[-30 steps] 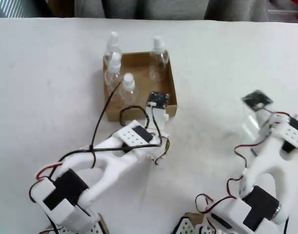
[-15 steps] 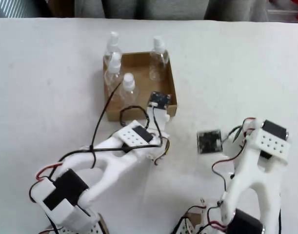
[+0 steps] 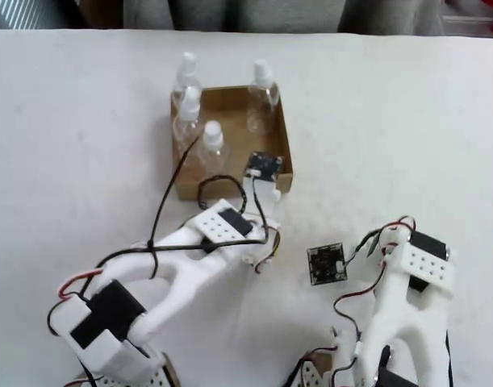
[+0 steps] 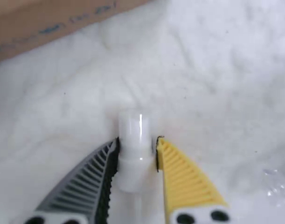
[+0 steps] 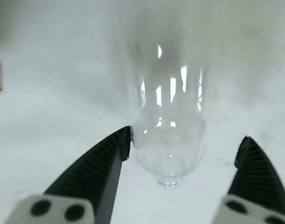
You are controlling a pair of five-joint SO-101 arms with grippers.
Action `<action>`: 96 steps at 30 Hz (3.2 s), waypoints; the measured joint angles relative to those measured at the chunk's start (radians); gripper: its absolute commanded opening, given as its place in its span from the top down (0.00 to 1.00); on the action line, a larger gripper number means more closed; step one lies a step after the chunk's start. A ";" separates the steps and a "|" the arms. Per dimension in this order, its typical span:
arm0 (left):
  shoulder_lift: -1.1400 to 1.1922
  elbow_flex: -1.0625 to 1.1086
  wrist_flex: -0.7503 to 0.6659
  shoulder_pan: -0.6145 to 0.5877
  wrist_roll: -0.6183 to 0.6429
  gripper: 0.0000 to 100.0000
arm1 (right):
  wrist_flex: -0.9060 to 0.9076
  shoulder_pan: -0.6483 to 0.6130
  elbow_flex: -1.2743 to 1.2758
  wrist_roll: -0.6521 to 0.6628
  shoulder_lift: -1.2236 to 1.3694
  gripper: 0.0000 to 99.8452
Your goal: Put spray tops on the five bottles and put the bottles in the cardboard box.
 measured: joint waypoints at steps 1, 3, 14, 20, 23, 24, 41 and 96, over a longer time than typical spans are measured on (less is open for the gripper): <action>0.000 0.000 0.000 0.000 0.000 0.97 | 0.000 0.000 0.000 -0.006 -0.012 0.67; 0.000 0.000 0.000 0.000 0.000 0.97 | 0.000 0.000 0.000 -0.043 -0.044 0.67; 0.000 0.000 0.000 0.000 0.000 0.97 | 0.068 0.000 0.003 -0.358 -0.347 0.87; 0.000 0.000 0.000 0.000 0.000 0.97 | 0.195 0.055 0.003 -0.546 -0.459 0.90; 0.000 0.000 0.000 0.000 0.000 0.97 | 0.209 0.153 0.012 -0.638 -0.463 0.90; 0.000 0.000 0.000 0.000 0.000 0.97 | 0.210 0.189 0.017 -0.675 -0.465 0.90; 0.000 0.000 0.000 0.000 0.000 0.97 | 0.066 0.529 0.321 -0.769 -0.468 0.91; 0.000 0.000 0.014 0.000 0.000 0.97 | -0.282 -0.031 -0.270 -1.800 0.471 0.98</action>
